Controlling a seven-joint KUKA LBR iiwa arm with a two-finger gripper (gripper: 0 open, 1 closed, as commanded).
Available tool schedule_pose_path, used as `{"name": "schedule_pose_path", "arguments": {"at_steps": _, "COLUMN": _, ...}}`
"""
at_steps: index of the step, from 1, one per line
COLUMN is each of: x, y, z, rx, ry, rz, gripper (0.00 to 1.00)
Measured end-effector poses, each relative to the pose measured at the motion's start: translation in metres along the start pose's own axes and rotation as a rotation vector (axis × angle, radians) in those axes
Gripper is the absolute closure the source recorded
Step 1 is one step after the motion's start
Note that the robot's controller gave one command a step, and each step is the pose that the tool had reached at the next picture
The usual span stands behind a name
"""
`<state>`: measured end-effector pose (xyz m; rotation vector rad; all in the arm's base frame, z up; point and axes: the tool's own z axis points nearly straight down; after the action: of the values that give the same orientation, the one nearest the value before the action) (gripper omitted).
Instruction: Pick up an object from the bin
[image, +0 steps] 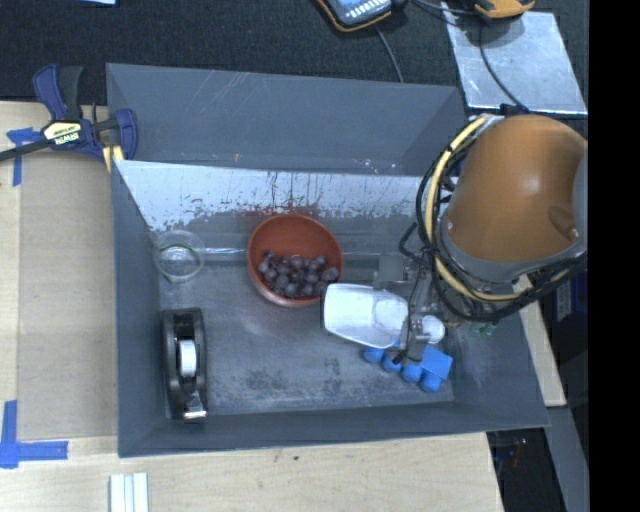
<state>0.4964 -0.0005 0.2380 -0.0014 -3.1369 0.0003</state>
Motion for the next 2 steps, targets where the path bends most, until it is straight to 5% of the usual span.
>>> {"name": "schedule_pose_path", "arguments": {"at_steps": 1, "x": -0.002, "y": 0.0, "z": -0.003, "rx": 0.0, "ry": -0.008, "rz": 0.0, "gripper": 0.0}}
{"name": "schedule_pose_path", "arguments": {"at_steps": 2, "x": -0.027, "y": -0.085, "z": 0.138, "rx": 0.0, "ry": -0.014, "rz": 0.162, "gripper": 0.0}}
